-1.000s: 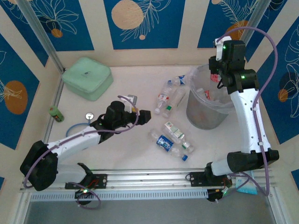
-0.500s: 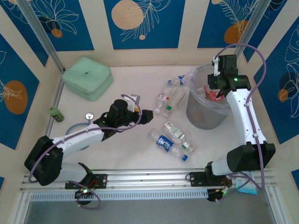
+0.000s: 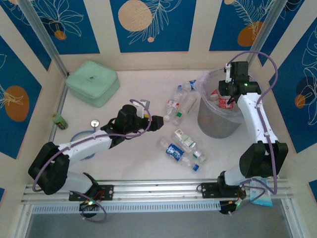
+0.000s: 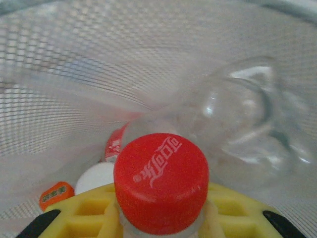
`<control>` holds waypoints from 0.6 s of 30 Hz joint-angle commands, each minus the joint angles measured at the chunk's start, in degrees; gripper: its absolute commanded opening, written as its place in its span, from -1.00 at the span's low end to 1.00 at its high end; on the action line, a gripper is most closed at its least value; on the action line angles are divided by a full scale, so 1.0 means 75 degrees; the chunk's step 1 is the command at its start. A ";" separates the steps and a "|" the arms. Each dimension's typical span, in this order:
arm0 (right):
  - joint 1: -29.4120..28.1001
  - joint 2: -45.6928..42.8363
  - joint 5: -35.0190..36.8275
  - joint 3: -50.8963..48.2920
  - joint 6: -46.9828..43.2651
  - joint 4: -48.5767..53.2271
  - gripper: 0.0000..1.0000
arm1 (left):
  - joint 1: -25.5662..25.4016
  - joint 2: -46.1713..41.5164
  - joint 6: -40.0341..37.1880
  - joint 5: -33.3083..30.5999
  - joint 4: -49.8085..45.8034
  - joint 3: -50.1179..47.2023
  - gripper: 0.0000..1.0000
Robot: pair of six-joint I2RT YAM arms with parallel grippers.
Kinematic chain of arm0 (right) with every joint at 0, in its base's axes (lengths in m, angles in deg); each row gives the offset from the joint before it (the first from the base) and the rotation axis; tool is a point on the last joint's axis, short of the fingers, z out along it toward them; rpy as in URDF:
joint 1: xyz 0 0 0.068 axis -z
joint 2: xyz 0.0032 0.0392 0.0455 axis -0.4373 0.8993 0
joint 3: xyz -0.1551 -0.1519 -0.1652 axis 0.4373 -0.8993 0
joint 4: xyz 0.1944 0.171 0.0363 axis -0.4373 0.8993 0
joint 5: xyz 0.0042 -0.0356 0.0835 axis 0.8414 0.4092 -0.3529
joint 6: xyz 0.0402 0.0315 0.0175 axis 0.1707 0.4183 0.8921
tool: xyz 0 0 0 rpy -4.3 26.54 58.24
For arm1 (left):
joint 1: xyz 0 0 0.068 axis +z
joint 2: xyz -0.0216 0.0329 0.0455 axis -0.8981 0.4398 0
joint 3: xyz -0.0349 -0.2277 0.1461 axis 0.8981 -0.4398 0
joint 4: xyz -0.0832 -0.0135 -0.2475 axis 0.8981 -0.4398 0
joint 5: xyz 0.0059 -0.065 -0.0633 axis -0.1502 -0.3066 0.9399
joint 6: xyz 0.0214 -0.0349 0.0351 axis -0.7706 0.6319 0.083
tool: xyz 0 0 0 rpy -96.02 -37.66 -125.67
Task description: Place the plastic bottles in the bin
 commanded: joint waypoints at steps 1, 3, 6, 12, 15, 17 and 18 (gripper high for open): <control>0.0109 0.0319 -0.0816 -0.0338 0.0610 0.1469 -1.00 | 0.0017 0.0068 0.0075 0.0166 0.0187 0.0261 0.86; 0.0105 0.0254 -0.0928 -0.0092 0.0689 0.1689 -1.00 | 0.0017 0.0104 0.0083 0.0189 0.0183 0.0284 0.86; 0.0084 0.0082 -0.0972 0.0458 0.0800 0.2079 -0.96 | 0.0017 0.0159 0.0117 0.0201 0.0196 0.0286 0.86; 0.0113 -0.0224 -0.0952 0.1361 0.1051 0.2813 0.10 | 0.0018 0.0297 -0.0024 0.0061 -0.0028 0.0397 0.87; 0.0122 -0.0339 -0.1029 0.1739 0.1207 0.3052 0.37 | 0.0037 0.0385 -0.0124 0.0009 -0.0209 0.0524 0.87; 0.0119 -0.0439 -0.1076 0.1920 0.1284 0.3086 0.54 | 0.0030 0.0422 -0.0133 0.0047 -0.0182 0.0554 0.87; 0.0128 -0.0491 -0.1081 0.2013 0.1315 0.3078 0.56 | 0.0032 0.0435 -0.0133 0.0072 -0.0160 0.0552 0.87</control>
